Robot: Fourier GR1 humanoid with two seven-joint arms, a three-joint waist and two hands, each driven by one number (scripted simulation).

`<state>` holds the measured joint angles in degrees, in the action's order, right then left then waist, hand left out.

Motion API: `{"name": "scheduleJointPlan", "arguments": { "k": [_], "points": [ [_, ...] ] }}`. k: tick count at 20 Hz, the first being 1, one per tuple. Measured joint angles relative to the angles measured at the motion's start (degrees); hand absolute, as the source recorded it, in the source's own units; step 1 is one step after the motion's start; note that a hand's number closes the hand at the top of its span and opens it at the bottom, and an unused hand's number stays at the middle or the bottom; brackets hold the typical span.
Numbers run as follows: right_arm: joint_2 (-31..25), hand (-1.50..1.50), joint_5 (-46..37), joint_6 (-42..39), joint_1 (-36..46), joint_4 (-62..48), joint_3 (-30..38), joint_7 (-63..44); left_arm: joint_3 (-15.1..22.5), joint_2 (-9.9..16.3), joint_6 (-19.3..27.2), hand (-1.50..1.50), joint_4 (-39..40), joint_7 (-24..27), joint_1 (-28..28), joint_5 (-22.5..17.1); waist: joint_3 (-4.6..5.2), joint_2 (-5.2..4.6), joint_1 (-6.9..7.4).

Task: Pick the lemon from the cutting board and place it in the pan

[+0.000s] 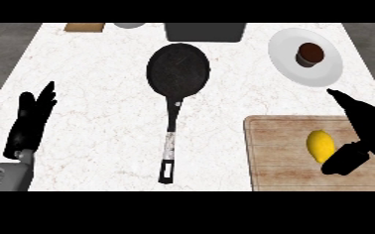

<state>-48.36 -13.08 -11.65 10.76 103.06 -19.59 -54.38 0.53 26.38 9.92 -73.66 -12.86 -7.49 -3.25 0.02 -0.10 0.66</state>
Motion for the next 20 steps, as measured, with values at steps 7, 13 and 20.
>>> {"name": "scheduleJointPlan", "arguments": {
  "k": [7, 13, 20],
  "points": [
    [5.2, -1.50, -7.1, -2.4, -1.3, -2.9, -0.4, 0.3, -2.8, 0.1, -1.8, 0.00, -0.9, -0.1, 1.0, 0.9, -0.01, 0.10, -0.46],
    [8.8, -1.50, -10.6, -5.8, -2.2, -5.4, 2.1, 2.9, -3.9, -1.8, -2.2, 0.00, -0.4, -0.9, 0.0, 2.8, -0.01, 0.11, -0.63],
    [13.7, -1.50, -16.6, -7.0, -3.6, -8.1, 4.7, 6.7, -5.4, -3.1, -3.5, 0.00, -0.7, -1.9, -0.7, 4.7, -0.01, 0.11, -0.66]
  ]
}}
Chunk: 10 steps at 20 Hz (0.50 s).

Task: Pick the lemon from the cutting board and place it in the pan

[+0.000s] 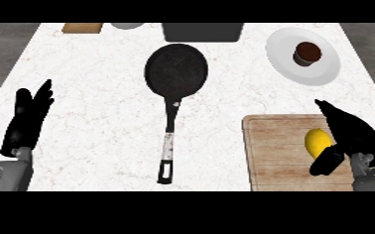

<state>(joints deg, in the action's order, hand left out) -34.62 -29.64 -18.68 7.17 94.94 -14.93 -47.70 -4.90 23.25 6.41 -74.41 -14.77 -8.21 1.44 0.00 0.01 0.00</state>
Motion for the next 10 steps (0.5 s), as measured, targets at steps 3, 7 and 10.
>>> {"name": "scheduleJointPlan", "arguments": {
  "k": [3, 7, 10],
  "points": [
    [1.1, -1.50, -1.8, -0.6, -0.2, -2.2, 1.6, 2.8, -1.2, -0.1, -1.0, 0.00, 0.5, 1.2, 0.7, 0.3, 0.00, 0.00, 0.06],
    [3.6, -1.50, -3.9, -2.7, 0.2, -4.1, 3.2, 3.5, -1.9, -0.7, -1.8, 0.00, -1.1, 0.3, 1.0, 1.2, -0.01, -0.01, 0.06],
    [5.2, -1.50, -5.7, -3.8, 0.8, -5.6, 4.5, 3.9, -2.3, -1.6, -1.9, 0.00, -0.9, 0.9, 1.2, 2.2, -0.01, 0.00, 0.05]
  ]
}}
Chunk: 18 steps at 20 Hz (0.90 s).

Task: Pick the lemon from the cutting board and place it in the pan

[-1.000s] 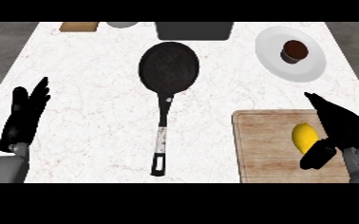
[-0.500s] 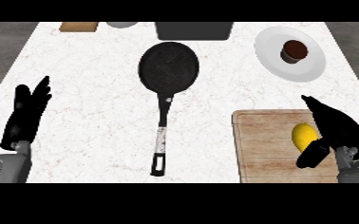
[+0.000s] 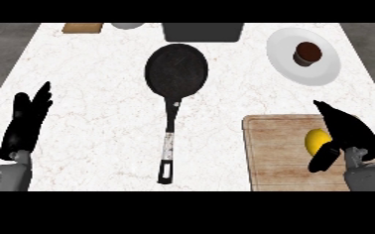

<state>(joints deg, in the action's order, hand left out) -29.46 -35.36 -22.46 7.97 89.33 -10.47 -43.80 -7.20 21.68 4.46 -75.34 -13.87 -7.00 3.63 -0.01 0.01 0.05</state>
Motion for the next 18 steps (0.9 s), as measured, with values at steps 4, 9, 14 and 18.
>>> {"name": "scheduleJointPlan", "arguments": {
  "k": [4, 9, 14, 18],
  "points": [
    [2.1, -1.50, -3.2, 0.1, 0.3, -2.9, 0.4, 0.9, -0.7, -0.5, -0.6, 0.00, -1.3, -0.8, 0.6, 0.4, 0.00, 0.01, 0.05],
    [1.9, 1.50, -7.6, 1.1, -0.7, -3.8, -0.4, 5.4, -1.8, -0.6, -1.5, 0.00, 0.0, 0.0, 0.0, 0.9, 0.01, 0.00, 0.04],
    [1.7, 1.50, -12.7, 2.8, -0.5, -4.9, -0.5, 8.3, -2.1, -1.4, -1.9, 0.00, 0.1, 0.5, 0.2, 1.6, 0.00, 0.00, 0.00],
    [1.7, 1.50, -14.8, 3.2, -1.7, -4.5, 1.3, 10.9, -2.3, -2.5, -1.7, 0.00, -0.6, 0.8, 1.4, 2.7, 0.01, 0.02, -0.04]
  ]
}}
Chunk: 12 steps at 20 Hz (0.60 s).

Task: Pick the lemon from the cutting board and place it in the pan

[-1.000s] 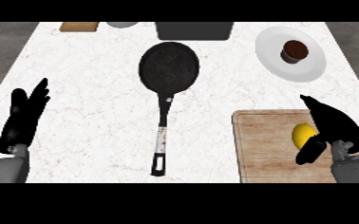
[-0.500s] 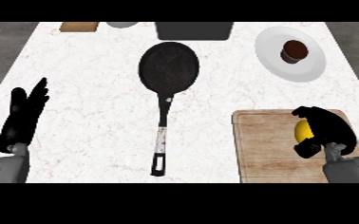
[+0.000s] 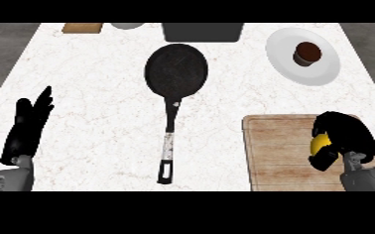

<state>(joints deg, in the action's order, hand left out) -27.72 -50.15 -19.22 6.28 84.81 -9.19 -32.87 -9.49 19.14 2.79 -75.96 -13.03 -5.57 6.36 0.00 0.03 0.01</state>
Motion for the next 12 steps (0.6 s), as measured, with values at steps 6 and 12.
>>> {"name": "scheduleJointPlan", "arguments": {
  "k": [6, 12],
  "points": [
    [-3.5, 1.50, 1.6, -0.4, 8.6, -6.9, -2.5, 18.2, 0.6, -0.2, -0.9, 0.00, 0.7, 0.3, -2.2, 0.1, -0.16, -0.80, 2.37],
    [-5.6, 1.50, 3.6, 5.4, 17.0, -15.2, -2.0, 39.1, 0.9, 0.0, -1.3, 0.00, 0.6, -0.8, -3.6, 0.3, -0.25, -0.91, 2.98]
  ]
}}
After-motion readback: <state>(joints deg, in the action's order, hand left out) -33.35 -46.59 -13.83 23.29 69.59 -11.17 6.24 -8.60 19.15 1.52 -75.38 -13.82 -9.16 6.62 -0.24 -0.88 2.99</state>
